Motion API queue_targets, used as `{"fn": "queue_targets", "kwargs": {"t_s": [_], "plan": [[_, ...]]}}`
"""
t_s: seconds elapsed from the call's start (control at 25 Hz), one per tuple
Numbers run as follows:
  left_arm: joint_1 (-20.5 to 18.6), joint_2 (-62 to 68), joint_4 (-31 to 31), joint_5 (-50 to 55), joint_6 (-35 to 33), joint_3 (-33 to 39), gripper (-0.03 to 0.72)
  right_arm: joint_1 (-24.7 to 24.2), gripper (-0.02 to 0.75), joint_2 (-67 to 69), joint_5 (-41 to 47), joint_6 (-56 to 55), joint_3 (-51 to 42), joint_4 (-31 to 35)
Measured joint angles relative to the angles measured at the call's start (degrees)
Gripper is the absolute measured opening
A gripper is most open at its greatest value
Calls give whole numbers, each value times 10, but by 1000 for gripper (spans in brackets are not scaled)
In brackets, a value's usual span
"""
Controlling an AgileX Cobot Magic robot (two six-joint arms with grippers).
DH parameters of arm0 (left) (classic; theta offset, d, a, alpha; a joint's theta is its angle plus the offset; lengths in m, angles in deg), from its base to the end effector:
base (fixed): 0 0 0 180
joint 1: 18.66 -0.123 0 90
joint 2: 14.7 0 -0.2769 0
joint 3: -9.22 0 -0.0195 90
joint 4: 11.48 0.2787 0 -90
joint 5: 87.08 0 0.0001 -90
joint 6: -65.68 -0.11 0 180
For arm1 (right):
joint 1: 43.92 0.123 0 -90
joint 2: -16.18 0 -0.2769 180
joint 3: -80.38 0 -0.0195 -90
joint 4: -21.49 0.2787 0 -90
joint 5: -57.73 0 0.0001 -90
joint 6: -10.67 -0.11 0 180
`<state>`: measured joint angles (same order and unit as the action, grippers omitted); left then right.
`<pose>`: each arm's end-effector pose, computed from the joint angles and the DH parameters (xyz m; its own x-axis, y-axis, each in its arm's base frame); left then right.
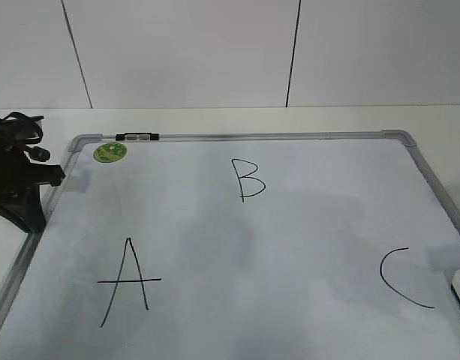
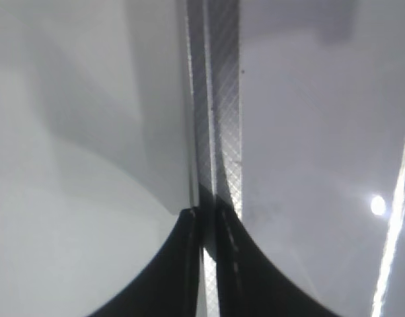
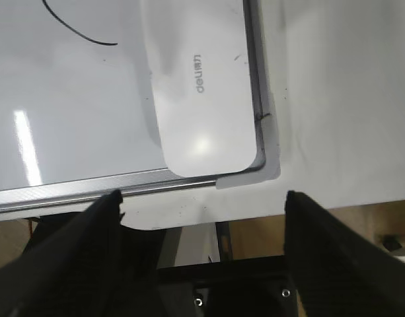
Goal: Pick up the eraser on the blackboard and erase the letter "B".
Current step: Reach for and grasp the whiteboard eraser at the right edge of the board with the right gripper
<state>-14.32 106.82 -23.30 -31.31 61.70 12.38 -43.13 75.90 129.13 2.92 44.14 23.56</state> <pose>0.3827 -0.0477 0.1081 -0.9996 0.0287 0.0059 0.0273 0.9852 -0.1693 0.1635 0.0060 0.2453 -0.9682 0.1328 -0.2118 0.1217 0.9904 0.0651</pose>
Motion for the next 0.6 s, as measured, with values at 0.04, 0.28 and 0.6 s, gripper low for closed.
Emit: {"fn": "queue_targets", "kwargs": {"t_s": [0.04,0.28,0.6], "plan": [[0,0,0,1,0,0,20,0,613,8,0,-1,0,-3],[0,0,0,1,0,0,20,0,616,88,-58,-2,0,-6],[0,0,0,2,-1,0,20,0,616,191,-130,-2,1,-8]]}}
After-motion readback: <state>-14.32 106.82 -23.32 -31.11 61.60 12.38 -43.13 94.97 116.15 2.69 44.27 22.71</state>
